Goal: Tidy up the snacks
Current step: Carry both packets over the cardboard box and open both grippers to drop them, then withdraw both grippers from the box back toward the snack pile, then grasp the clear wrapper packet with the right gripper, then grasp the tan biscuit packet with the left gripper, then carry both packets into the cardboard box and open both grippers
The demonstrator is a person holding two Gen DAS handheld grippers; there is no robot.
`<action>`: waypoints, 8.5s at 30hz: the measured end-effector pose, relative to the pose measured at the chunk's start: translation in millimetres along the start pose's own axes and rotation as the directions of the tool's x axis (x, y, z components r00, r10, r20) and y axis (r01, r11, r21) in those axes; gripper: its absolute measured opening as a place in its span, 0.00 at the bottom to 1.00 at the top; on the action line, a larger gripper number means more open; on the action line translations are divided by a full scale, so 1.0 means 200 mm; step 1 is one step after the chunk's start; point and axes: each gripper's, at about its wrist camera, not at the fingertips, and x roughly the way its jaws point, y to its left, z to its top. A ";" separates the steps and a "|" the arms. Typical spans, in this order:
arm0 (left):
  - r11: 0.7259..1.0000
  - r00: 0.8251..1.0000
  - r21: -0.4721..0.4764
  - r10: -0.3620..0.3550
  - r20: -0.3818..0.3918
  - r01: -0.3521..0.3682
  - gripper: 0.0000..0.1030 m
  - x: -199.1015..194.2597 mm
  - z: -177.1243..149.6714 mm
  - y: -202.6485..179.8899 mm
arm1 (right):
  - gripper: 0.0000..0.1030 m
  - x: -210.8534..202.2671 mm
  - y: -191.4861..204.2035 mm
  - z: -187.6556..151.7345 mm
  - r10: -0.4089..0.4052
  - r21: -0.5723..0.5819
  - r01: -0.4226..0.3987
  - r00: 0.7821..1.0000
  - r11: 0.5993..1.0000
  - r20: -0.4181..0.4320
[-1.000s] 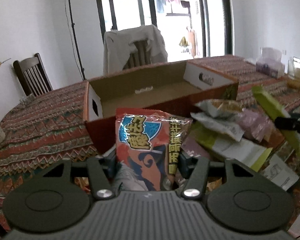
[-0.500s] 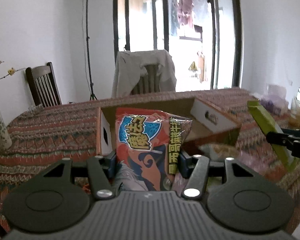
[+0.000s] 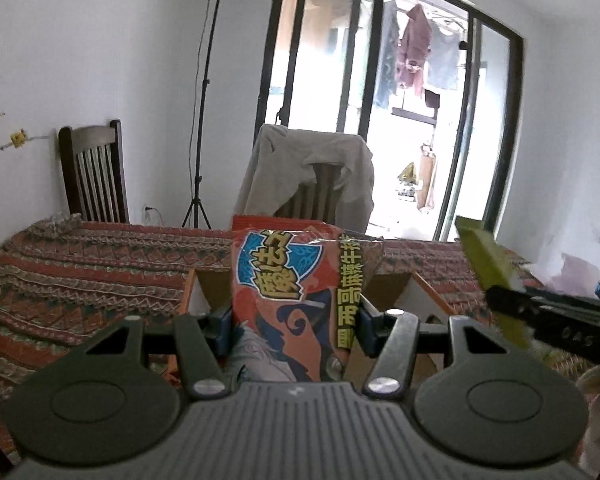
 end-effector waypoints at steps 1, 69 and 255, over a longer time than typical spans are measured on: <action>1.000 1.000 -0.009 0.006 -0.003 -0.006 0.56 0.04 0.01 0.00 | 0.36 0.06 0.00 0.01 -0.001 0.002 0.001 1.000 1.000 -0.012; 0.994 0.998 -0.101 0.054 0.043 -0.050 1.00 -0.43 -0.23 0.23 | 1.00 -0.29 0.05 -0.23 0.000 0.007 0.001 0.998 1.000 -0.055; 0.997 0.997 -0.007 0.078 -0.021 -0.078 0.64 0.26 -0.11 0.00 | 0.13 0.31 -0.03 -0.17 -0.034 0.060 0.037 0.998 0.998 -0.052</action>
